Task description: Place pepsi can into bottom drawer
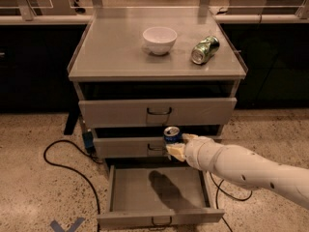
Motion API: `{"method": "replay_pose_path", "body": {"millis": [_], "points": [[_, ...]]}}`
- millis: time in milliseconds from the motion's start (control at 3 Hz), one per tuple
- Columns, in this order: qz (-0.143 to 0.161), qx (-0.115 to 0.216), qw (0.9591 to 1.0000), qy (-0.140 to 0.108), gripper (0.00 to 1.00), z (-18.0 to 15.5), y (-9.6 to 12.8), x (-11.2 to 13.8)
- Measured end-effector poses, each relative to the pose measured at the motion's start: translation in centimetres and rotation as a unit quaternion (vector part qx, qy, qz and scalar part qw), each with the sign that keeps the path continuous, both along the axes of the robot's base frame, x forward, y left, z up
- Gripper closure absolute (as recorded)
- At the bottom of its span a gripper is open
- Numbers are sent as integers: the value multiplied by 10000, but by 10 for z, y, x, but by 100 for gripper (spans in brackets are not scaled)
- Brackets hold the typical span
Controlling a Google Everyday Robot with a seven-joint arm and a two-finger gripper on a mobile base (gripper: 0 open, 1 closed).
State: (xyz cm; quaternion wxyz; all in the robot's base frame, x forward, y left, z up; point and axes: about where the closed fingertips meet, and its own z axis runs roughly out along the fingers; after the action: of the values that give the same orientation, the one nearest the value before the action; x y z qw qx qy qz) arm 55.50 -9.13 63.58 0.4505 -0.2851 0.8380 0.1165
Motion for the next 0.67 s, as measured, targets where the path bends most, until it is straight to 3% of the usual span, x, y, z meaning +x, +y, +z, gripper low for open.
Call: {"method": "replay_pose_path", "body": {"millis": [333, 667], "points": [[-139, -6, 9986, 505, 100, -51, -6, -29], [-345, 136, 9871, 1560, 100, -152, -12, -89]]}}
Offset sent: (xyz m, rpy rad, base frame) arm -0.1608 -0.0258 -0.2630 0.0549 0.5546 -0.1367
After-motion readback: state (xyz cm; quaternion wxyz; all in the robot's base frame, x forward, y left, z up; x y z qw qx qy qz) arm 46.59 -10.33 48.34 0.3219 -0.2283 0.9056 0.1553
